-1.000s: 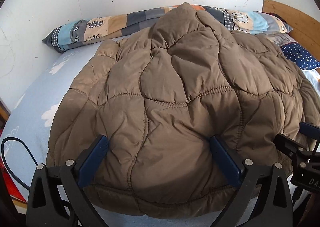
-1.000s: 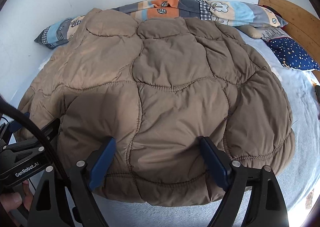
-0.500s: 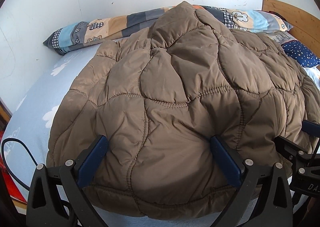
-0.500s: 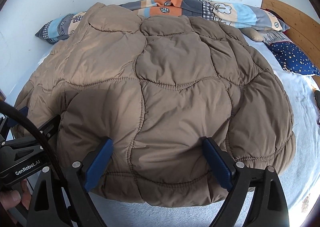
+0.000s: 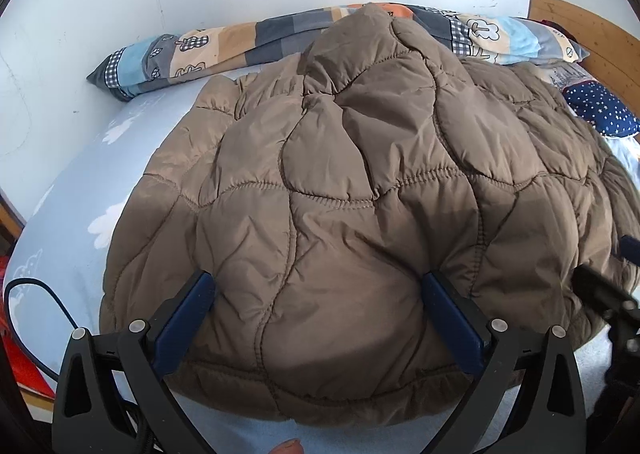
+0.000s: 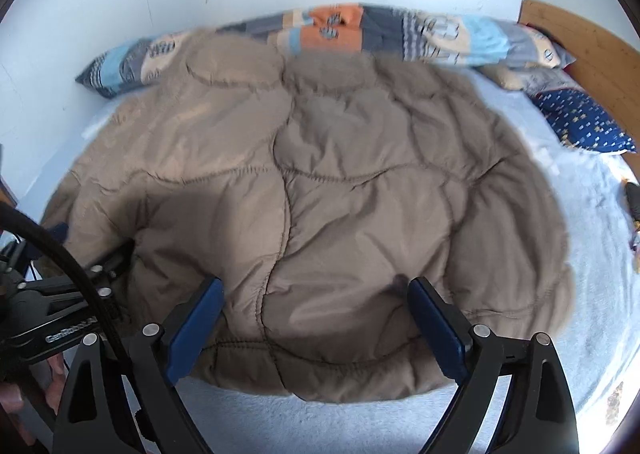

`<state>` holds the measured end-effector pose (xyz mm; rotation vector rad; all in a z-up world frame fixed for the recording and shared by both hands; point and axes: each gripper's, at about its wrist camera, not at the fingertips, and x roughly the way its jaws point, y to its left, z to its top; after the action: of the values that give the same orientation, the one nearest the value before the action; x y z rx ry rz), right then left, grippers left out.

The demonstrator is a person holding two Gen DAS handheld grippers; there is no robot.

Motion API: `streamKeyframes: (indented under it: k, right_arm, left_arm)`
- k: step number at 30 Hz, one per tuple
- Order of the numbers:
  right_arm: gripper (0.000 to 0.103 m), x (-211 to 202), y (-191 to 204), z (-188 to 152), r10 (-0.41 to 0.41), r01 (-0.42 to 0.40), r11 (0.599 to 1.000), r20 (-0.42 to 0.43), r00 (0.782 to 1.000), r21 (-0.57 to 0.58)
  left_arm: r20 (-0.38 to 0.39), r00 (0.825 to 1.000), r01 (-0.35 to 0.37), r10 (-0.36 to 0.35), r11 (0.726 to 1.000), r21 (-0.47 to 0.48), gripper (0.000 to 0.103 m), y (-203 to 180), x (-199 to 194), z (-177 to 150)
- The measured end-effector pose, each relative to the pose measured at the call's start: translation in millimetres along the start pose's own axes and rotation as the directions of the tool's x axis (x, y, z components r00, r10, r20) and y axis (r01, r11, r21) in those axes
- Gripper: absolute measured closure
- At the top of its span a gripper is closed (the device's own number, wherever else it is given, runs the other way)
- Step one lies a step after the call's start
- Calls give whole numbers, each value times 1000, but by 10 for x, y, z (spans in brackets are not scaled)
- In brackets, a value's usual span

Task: Fold large clothes

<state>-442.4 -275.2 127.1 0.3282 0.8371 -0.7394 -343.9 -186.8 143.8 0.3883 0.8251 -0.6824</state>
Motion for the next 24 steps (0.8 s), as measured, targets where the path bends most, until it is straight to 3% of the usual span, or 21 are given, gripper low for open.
streamKeyframes:
  k: [2, 6, 10, 17, 24]
  right_arm:
    - [7, -146, -3, -9, -30, 31, 999, 46, 999, -21]
    - [7, -462, -75, -66, -65, 65, 998, 119, 991, -1]
    - [7, -738, -153, -222, -74, 68, 997, 144, 987, 44]
    - [7, -1068, -154, -486, -72, 65, 997, 172, 982, 50]
    - [7, -1514, 71, -759, -49, 59, 998, 261, 964, -28]
  left_arm:
    - [2, 1000, 3, -3, 1000, -5, 0, 7, -66, 12]
    - [94, 993, -80, 71, 992, 93, 0, -101, -393, 20]
    - [194, 980, -69, 42, 989, 134, 0, -164, -832, -55]
    - [146, 989, -1, -5, 999, 41, 0, -19, -1176, -300]
    - [148, 987, -57, 66, 996, -64, 0, 217, -1493, -619]
